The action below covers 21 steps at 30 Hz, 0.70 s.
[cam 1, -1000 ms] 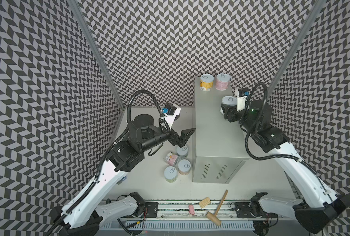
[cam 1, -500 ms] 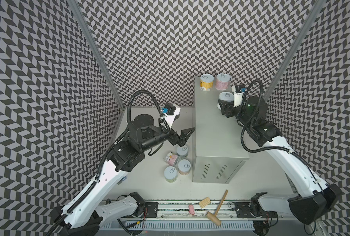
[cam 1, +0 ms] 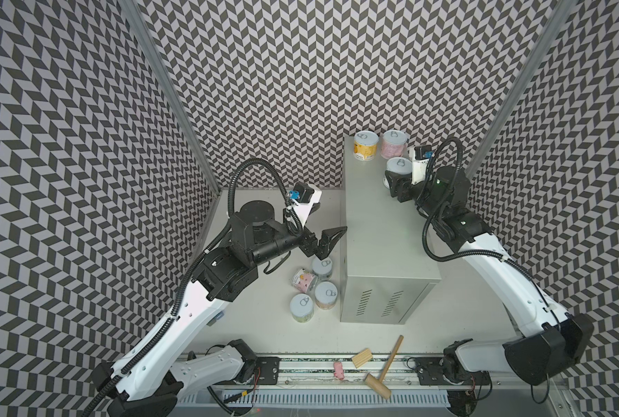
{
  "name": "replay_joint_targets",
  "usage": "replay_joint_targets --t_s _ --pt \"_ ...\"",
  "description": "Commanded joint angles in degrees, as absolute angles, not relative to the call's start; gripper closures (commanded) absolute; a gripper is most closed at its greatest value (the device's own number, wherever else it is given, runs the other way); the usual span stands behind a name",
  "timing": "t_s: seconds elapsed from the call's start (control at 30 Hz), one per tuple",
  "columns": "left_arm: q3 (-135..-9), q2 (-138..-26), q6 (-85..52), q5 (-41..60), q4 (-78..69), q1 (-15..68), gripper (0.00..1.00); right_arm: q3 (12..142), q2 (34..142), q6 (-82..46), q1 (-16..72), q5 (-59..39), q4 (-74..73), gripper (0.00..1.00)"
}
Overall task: Place and organize the canned foods onto the counter
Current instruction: 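Set the light-blue can beside the pink can with the right gripper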
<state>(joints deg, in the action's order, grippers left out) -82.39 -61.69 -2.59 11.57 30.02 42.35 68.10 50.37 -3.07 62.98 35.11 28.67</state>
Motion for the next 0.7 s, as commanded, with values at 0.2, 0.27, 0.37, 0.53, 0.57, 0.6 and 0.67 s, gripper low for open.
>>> replay_joint_targets --t_s 0.2,0.27,0.37,0.53,0.57,0.6,0.67 --pt "-81.6 -60.4 -2.1 11.2 28.0 42.1 0.00 69.6 51.9 -5.1 54.6 27.8 25.7 0.30" --pt "-81.4 -60.3 -2.1 11.2 27.9 42.2 0.00 70.1 53.2 -4.7 51.2 25.2 24.8 0.30" --pt "-80.8 -59.8 -2.0 11.1 27.7 42.1 0.00 71.6 56.1 -3.7 44.4 20.2 23.3 0.30" --pt "-79.4 -59.0 -1.9 10.8 26.9 41.7 0.00 76.2 62.4 -1.3 32.2 9.4 20.3 0.30" --pt "-79.2 -59.0 -1.9 10.7 26.9 41.7 0.00 77.1 63.7 -1.0 30.6 8.0 19.8 0.30" --pt "-79.1 -59.0 -1.8 10.4 26.8 41.7 0.00 78.3 65.2 -0.6 29.1 6.6 19.1 0.30" --pt "-79.1 -59.0 -1.8 10.2 26.8 41.7 0.00 79.3 67.7 0.0 26.5 4.7 17.5 0.30"
